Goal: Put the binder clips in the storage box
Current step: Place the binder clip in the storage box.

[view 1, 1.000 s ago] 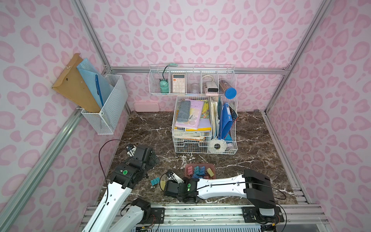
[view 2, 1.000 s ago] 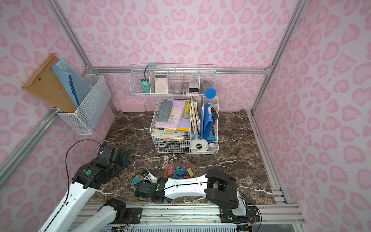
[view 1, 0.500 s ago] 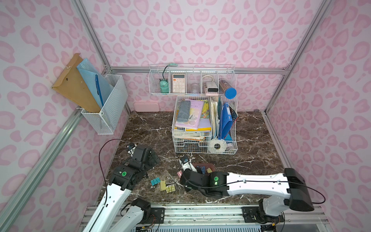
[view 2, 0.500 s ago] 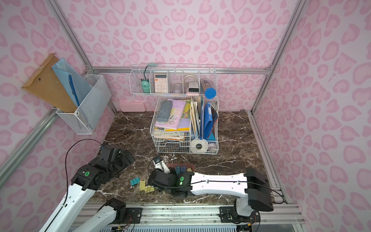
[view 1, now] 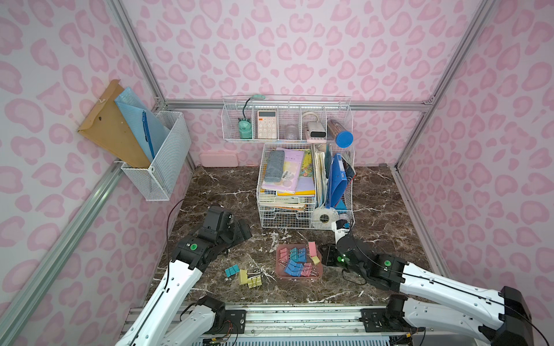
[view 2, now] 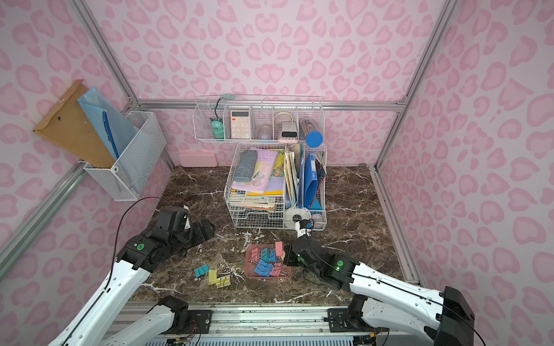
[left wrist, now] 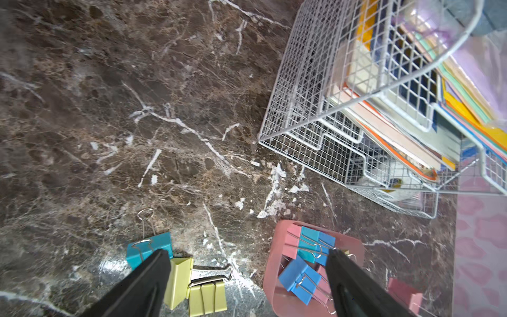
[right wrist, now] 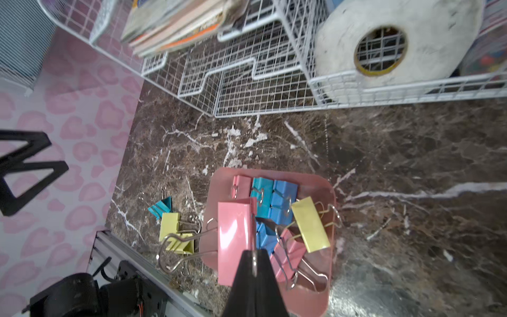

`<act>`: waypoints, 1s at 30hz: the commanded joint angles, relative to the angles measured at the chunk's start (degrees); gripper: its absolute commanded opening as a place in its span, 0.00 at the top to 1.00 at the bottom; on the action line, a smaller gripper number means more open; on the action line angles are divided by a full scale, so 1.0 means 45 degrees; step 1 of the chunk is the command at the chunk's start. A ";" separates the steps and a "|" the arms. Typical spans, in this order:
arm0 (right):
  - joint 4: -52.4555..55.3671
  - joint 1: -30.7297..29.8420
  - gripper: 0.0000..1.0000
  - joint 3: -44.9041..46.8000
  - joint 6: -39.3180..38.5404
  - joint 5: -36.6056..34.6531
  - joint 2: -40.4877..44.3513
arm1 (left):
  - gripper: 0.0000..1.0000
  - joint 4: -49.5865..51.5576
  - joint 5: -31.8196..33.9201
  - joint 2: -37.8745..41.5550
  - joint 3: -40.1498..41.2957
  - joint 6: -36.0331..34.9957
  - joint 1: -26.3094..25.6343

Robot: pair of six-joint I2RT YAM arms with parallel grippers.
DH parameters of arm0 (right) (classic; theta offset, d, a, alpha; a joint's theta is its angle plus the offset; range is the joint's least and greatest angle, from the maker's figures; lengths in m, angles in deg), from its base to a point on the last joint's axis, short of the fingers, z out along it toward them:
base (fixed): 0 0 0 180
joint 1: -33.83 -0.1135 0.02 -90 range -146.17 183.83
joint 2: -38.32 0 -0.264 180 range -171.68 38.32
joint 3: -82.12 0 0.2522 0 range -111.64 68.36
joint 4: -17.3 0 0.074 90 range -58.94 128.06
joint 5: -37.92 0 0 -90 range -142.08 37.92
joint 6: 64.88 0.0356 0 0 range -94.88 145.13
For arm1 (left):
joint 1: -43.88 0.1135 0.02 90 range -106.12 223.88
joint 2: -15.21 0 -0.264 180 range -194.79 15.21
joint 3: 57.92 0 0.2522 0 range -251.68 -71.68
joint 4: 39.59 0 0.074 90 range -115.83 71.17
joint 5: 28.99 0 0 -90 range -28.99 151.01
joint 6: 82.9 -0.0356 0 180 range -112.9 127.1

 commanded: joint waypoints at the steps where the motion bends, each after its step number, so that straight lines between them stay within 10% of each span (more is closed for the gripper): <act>1: -0.0073 -0.0322 1.00 -0.0001 0.0624 0.0479 -0.0626 | 0.06 -0.0697 -0.0985 -0.0048 0.0070 -0.0421 0.0005; 17: -0.4208 0.0033 1.00 0.1289 0.4405 0.2221 -0.3611 | 0.05 0.0375 -0.0498 -0.0126 0.0043 -0.0185 0.0015; 22: -0.2519 -0.0193 0.56 0.0076 0.3707 0.1380 -0.3650 | 0.07 0.0778 -0.0557 0.0047 0.0074 0.0039 0.0015; 30: -0.1587 -0.0353 0.43 -0.0748 0.2628 -0.0492 -0.2235 | 0.25 0.3970 0.0972 -0.0027 0.0230 0.2886 -0.1772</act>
